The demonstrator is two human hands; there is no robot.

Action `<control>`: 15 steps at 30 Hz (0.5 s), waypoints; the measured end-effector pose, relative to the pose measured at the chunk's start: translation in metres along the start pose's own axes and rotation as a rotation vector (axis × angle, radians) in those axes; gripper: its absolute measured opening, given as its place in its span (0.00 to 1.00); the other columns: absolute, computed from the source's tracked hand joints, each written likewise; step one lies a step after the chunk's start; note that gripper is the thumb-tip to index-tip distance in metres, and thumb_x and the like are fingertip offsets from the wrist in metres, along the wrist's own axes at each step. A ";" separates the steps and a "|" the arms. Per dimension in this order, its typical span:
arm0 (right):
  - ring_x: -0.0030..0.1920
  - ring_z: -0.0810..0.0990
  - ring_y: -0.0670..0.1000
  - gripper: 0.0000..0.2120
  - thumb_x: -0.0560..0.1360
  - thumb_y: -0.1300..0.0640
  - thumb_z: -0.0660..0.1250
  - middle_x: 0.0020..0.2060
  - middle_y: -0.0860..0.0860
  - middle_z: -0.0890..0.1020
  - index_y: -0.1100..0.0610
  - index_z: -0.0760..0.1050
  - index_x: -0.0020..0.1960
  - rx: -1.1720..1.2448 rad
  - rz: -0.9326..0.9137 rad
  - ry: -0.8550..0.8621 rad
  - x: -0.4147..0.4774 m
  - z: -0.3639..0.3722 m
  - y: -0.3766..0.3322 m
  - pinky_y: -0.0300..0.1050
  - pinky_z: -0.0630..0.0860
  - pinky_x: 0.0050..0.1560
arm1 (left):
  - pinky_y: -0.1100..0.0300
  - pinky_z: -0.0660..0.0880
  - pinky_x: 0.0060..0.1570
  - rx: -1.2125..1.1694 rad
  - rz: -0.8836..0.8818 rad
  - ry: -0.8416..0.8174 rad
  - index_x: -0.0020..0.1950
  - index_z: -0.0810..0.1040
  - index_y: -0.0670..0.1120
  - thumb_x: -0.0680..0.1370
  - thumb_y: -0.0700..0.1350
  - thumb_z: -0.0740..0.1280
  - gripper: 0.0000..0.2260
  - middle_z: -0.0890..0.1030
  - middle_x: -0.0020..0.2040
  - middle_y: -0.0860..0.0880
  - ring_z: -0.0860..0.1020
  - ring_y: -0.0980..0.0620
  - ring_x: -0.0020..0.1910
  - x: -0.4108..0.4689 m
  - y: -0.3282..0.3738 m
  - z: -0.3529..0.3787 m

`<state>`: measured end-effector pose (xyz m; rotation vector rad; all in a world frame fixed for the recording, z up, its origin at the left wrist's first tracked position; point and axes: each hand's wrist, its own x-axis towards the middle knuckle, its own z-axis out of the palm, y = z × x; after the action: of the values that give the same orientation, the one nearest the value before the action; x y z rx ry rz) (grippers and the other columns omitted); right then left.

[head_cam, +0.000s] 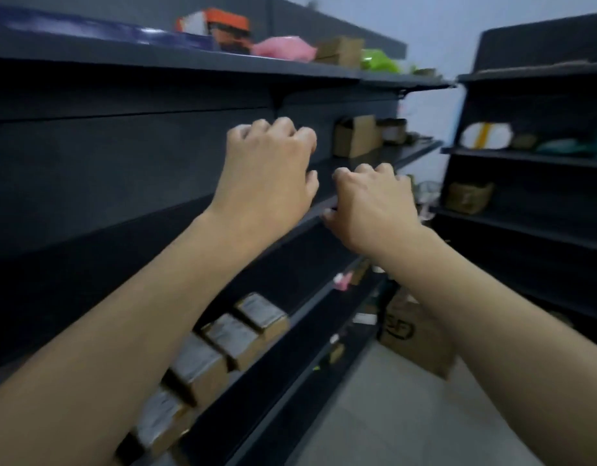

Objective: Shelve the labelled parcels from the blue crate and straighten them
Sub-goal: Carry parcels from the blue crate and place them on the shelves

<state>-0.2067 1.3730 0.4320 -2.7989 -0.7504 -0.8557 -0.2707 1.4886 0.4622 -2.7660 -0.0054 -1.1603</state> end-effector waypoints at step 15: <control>0.63 0.69 0.63 0.18 0.77 0.47 0.63 0.58 0.59 0.76 0.57 0.72 0.61 -0.580 0.803 -0.015 -0.141 -0.072 0.401 0.61 0.59 0.67 | 0.47 0.65 0.61 -0.606 0.658 0.148 0.62 0.74 0.44 0.79 0.48 0.60 0.14 0.77 0.59 0.43 0.73 0.42 0.59 0.141 0.441 0.081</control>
<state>-0.1462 0.9459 0.4257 -3.1105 0.7255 -0.9658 -0.0889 1.0551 0.4494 -2.7233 1.3561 -1.2963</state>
